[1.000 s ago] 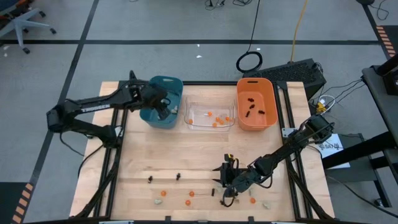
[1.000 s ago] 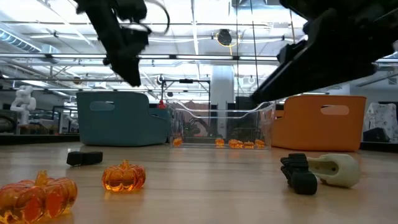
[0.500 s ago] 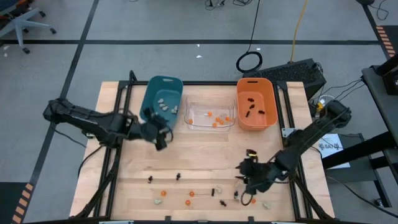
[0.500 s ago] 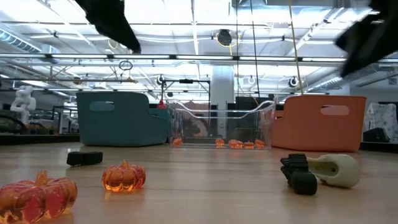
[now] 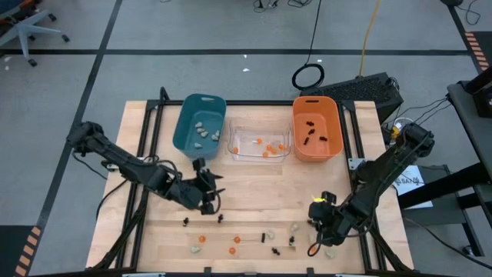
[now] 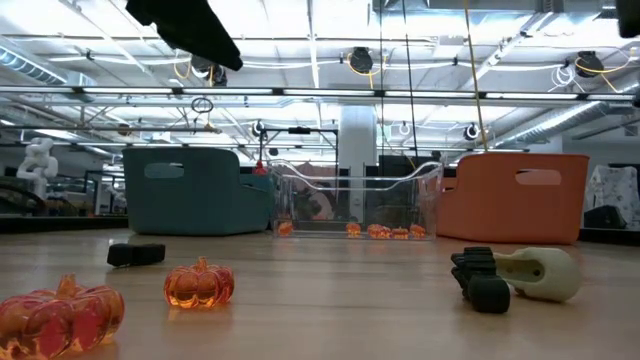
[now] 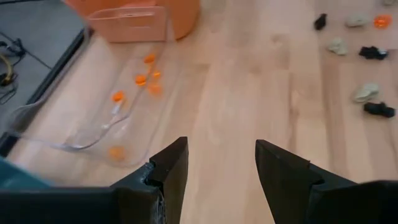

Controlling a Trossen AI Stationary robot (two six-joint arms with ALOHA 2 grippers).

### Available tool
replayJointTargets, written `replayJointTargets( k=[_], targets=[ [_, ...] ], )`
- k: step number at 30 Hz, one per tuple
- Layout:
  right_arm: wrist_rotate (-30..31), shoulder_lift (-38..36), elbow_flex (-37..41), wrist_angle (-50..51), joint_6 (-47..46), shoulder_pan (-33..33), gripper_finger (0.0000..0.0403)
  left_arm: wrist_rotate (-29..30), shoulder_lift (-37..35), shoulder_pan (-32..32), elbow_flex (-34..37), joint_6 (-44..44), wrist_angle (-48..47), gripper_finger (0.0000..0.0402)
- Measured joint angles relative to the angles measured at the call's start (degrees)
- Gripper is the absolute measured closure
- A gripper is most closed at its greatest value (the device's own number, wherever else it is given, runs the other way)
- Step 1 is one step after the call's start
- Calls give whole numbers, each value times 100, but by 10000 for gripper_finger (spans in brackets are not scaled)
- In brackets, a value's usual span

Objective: Sort Halloween decoration
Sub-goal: Put the black skeleton toy into the orange bin

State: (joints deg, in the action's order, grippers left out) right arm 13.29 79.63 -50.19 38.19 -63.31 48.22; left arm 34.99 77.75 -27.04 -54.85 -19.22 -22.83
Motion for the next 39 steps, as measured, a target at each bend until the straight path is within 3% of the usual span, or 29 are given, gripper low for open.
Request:
replayJointTargets(
  k=[13, 23, 39],
  targets=[
    [-1, 899, 0, -40, -21, 140, 236, -8, 786, -84, 0, 7, 920, 217],
    [12, 939, 0, -26, -50, 140, 236, -20, 816, -84, 0, 10, 1155, 217],
    [37, 1594, -22, -59, -195, 140, 236, -23, 816, -84, 0, 11, 1165, 217]
  ],
)
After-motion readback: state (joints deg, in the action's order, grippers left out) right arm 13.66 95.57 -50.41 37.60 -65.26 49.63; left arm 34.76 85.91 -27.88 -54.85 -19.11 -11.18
